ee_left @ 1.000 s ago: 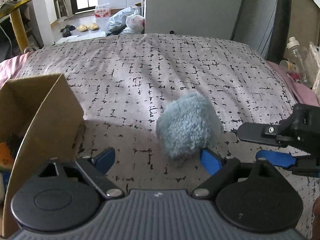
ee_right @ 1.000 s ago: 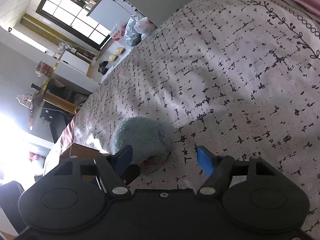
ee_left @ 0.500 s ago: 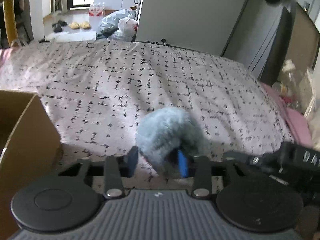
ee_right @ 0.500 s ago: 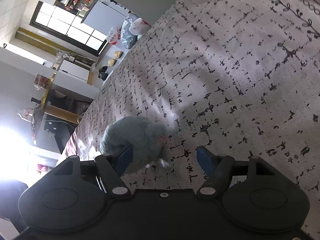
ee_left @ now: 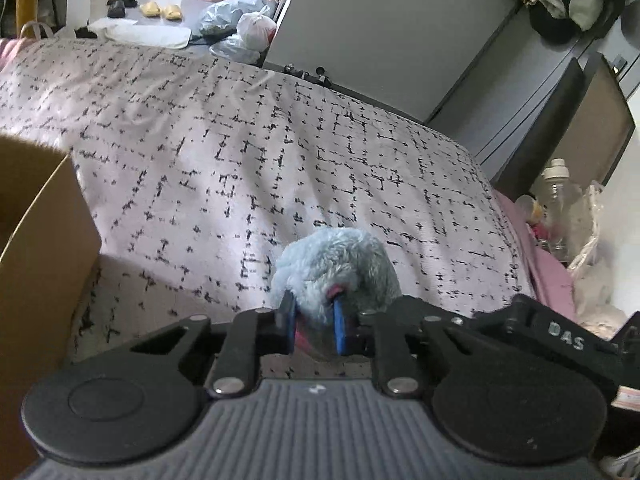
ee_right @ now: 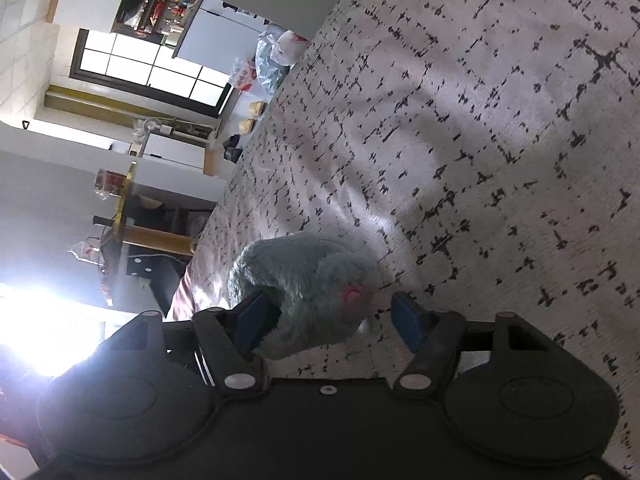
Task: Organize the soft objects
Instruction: 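Close both tools on the large light-blue fluffy ball, then carry the fluffy ball over the cardboard box with both tools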
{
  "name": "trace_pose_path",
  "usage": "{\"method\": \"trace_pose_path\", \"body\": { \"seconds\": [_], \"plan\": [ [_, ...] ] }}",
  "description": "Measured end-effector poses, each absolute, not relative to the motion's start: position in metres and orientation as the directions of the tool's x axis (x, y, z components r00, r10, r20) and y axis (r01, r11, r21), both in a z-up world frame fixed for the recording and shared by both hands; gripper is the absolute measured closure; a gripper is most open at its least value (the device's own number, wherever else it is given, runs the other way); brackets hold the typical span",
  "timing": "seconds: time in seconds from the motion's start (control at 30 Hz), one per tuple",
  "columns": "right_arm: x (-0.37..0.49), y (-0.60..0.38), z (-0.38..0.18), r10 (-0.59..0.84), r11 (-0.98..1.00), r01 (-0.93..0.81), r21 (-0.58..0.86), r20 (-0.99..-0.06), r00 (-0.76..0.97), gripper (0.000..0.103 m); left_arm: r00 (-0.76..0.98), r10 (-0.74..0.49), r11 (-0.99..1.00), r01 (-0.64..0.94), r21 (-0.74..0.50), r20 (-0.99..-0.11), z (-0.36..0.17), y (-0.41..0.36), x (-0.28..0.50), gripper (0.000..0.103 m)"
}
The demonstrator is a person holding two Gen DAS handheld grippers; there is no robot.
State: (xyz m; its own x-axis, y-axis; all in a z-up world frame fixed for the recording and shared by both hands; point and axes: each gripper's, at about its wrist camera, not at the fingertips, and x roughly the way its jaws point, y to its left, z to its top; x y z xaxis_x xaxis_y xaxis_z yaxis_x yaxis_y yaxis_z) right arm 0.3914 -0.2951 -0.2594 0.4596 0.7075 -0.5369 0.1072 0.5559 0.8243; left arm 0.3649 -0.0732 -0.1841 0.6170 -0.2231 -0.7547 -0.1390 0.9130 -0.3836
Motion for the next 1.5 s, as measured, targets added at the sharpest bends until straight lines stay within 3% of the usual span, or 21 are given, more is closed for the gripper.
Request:
{"method": "trace_pose_path", "body": {
  "seconds": [0.1,0.23,0.7,1.5],
  "plan": [
    [0.389,-0.291,-0.259,0.719,0.557,0.1,0.824,-0.539,0.44,0.062,0.616,-0.221,0.913,-0.143,-0.383,-0.756,-0.18,-0.074,0.357,0.086],
    [0.383,-0.285,-0.248,0.726,0.577,0.042,0.816,-0.536,0.431,0.069,0.618,-0.201,0.913,-0.163,-0.374,-0.76,-0.174,-0.07,0.345,0.086],
    [0.353,-0.264,-0.215,0.739,0.597,-0.025,0.802,-0.539,0.404,0.07,0.604,-0.148,0.926,-0.193,-0.324,-0.783,-0.141,-0.055,0.299,0.086],
    [0.31,-0.202,-0.132,0.699,0.662,-0.165,0.731,-0.524,0.486,0.07,0.718,-0.155,0.902,-0.178,-0.393,-0.679,-0.077,0.003,0.246,0.086]
  ]
}}
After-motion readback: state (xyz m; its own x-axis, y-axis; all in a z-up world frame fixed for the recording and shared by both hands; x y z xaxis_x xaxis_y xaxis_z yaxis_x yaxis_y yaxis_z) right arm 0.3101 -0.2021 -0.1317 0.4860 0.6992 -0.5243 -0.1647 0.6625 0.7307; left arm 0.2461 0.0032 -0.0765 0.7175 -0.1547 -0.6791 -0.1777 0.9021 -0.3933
